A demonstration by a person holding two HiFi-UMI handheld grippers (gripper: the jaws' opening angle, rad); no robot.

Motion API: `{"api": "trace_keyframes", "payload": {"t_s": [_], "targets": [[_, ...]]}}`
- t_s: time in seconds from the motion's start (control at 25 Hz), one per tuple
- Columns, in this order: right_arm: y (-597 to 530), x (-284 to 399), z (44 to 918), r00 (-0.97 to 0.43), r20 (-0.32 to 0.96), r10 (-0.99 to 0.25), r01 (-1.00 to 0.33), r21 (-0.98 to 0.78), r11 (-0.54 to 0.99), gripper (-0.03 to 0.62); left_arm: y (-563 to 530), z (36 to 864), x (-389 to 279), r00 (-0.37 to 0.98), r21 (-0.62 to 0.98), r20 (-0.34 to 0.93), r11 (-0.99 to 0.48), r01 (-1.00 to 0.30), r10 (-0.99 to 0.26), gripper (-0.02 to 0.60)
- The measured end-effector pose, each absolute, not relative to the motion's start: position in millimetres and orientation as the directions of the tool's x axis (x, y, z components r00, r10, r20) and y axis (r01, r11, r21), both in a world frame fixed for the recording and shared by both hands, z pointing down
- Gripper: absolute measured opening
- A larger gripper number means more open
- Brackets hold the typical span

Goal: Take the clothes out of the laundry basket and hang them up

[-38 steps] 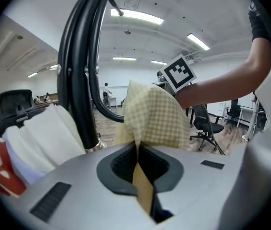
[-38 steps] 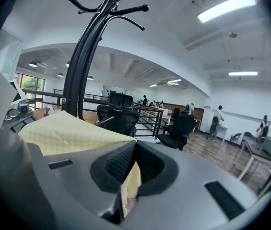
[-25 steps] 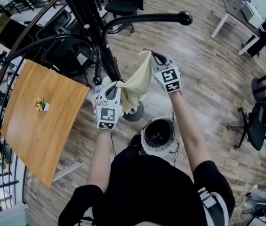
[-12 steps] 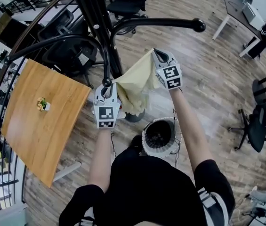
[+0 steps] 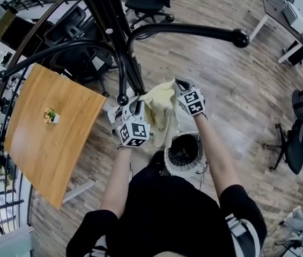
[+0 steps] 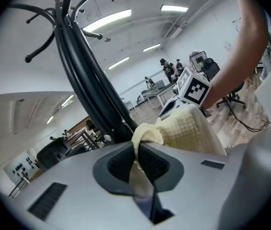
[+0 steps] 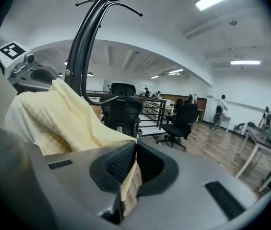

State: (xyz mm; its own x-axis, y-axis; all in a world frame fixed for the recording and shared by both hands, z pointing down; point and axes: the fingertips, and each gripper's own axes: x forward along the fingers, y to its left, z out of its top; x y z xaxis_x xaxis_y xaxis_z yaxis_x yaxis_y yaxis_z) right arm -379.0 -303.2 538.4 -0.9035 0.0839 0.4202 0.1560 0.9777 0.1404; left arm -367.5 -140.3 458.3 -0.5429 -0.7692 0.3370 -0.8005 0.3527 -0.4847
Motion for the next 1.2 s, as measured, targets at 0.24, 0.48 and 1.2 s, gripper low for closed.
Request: {"api": "trace_keyframes", "payload": {"t_s": [0.24,0.48,1.2], "targets": [[-296.5,-362.0,555.2,-0.894,0.437,0.102,0.146,0.066,0.987,0.063,-141.3,478.5,-358.2,-0.51,-0.445,0.393,0.327,-0.834,-0.765,0.029],[-288.7,-340.9,568.1,-0.878,0.461,0.127,0.164,0.041,0.986,0.11,-140.7,497.8,-350.2,-0.5,-0.403,0.428,0.336,-0.851,-0.753,0.156],[-302.5,-245.9,543.9,-0.91,0.414,0.024,0.053,0.059,0.997,0.025,-105.8,515.4,-297.4,-0.489,-0.286,0.437,0.399,-0.872,-0.755,0.212]]}}
